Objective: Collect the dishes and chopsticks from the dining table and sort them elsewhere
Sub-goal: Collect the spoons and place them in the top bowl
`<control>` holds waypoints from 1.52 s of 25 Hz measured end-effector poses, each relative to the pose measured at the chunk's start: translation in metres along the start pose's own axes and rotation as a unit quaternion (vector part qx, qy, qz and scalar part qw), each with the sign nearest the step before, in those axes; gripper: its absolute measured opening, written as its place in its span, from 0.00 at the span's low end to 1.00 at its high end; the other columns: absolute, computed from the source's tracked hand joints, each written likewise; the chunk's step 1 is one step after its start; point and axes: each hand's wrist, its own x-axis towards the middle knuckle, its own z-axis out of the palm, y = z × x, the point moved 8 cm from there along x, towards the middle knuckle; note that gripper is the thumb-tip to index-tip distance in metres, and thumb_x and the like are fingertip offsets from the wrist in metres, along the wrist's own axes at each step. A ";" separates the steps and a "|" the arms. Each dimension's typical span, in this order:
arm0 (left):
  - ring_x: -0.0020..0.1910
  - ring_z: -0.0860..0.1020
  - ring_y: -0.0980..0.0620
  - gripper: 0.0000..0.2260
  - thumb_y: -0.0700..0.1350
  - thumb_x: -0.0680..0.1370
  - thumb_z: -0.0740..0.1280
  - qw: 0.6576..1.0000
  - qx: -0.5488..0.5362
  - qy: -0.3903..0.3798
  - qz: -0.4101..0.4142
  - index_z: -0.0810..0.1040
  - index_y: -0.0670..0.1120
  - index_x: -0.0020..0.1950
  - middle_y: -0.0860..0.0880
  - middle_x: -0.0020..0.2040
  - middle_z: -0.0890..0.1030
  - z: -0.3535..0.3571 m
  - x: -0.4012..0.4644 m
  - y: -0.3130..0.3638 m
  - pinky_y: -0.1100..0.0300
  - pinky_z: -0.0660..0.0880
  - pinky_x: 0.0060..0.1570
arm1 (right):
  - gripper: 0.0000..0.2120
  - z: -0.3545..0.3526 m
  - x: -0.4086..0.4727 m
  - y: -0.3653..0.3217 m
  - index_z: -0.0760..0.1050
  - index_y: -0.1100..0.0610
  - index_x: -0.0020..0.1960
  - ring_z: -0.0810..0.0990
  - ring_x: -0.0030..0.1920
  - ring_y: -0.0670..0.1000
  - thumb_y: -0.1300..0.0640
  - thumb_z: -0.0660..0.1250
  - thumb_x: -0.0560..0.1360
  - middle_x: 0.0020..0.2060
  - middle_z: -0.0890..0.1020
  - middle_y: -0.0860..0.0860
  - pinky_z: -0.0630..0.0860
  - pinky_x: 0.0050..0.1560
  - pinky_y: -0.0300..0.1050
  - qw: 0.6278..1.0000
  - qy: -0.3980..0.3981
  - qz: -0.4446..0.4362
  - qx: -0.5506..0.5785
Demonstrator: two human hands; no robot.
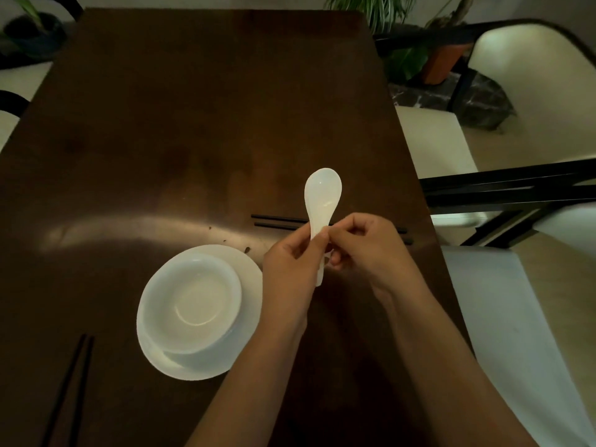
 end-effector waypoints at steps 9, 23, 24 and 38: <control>0.37 0.79 0.65 0.08 0.46 0.76 0.65 0.984 0.124 -0.129 -0.015 0.81 0.58 0.44 0.58 0.40 0.85 -0.049 -0.013 0.014 0.71 0.71 0.33 | 0.12 0.000 -0.005 -0.054 0.74 0.41 0.55 0.79 0.46 0.40 0.55 0.65 0.75 0.45 0.77 0.36 0.78 0.36 0.33 0.968 -0.035 -0.202 -0.146; 0.39 0.84 0.55 0.05 0.36 0.71 0.69 0.991 0.102 0.027 -0.077 0.84 0.45 0.40 0.45 0.42 0.84 -0.247 -0.016 0.029 0.68 0.77 0.33 | 0.05 0.147 -0.027 -0.015 0.75 0.50 0.36 0.82 0.39 0.50 0.58 0.68 0.69 0.35 0.82 0.49 0.80 0.42 0.47 0.958 -0.047 -0.102 -0.265; 0.39 0.84 0.55 0.05 0.35 0.72 0.69 0.992 0.100 0.036 -0.068 0.83 0.44 0.41 0.44 0.42 0.84 -0.249 -0.017 0.028 0.69 0.77 0.33 | 0.04 0.150 -0.030 -0.016 0.76 0.51 0.37 0.81 0.40 0.50 0.58 0.68 0.69 0.36 0.81 0.49 0.80 0.42 0.47 0.949 -0.043 -0.109 -0.293; 0.31 0.82 0.57 0.03 0.38 0.72 0.70 0.987 0.147 0.054 -0.038 0.82 0.45 0.42 0.46 0.37 0.83 -0.246 -0.013 0.013 0.68 0.78 0.32 | 0.10 0.169 -0.052 -0.019 0.75 0.57 0.55 0.78 0.46 0.56 0.61 0.62 0.75 0.52 0.77 0.55 0.71 0.39 0.46 0.836 0.033 -0.212 -0.505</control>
